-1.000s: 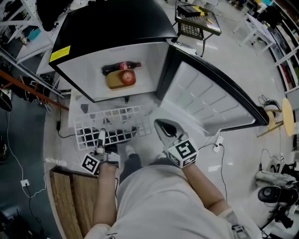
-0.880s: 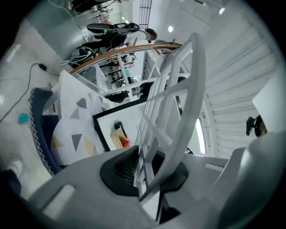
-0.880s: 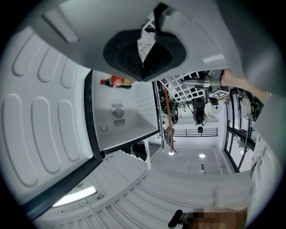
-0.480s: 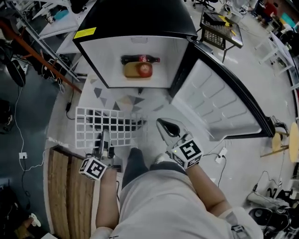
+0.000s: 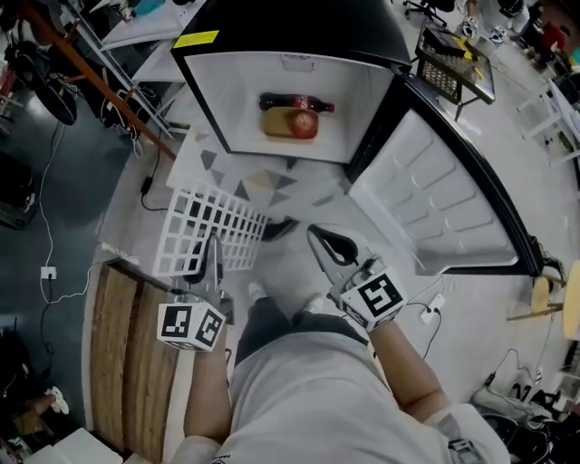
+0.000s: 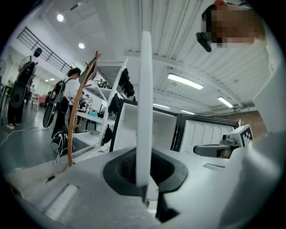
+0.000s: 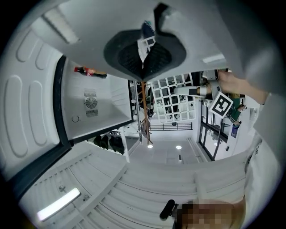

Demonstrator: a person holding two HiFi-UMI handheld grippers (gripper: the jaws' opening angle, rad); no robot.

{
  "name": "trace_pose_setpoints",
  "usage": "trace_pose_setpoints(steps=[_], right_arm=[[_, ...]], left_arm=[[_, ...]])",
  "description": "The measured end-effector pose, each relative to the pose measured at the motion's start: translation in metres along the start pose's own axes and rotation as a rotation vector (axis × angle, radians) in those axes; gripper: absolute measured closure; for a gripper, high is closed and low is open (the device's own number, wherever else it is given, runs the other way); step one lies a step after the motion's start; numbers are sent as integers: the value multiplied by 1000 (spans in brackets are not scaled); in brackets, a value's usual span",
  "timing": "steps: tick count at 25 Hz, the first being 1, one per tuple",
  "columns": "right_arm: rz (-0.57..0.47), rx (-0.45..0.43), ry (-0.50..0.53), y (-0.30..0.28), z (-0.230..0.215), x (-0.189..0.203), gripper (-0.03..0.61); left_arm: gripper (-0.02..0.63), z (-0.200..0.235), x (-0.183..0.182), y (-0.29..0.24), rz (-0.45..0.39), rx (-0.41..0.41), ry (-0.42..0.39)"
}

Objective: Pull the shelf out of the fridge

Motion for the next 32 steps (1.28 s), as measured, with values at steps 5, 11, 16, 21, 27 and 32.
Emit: trace_pose_setpoints(steps=[5, 11, 16, 21, 27, 32], right_arm=[[-40, 22, 34, -8, 13, -23, 577], [-65, 42, 79, -23, 32, -46, 577], [-86, 63, 142, -36, 50, -61, 577], [-80, 72, 171, -48, 61, -63, 577], [-59, 84, 196, -53, 64, -60, 577], [-46, 88, 209, -56, 65, -58, 577]], left_arm=[[584, 4, -20, -2, 51, 30, -143], [585, 26, -39, -2, 26, 61, -199], [585, 39, -56, 1, 32, 62, -295], [585, 54, -63, 2, 25, 66, -318], [584, 61, -62, -1, 26, 60, -338], [584, 62, -60, -3, 22, 62, -325]])
Point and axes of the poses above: the fingertips, and each gripper's own axes: y backward along the fingers, z to its left, x out of its underside, the point moved 6 cm from there along y, backward along the fingers, and after that the axes turned 11 degrees about x, right-handed, at the moved point
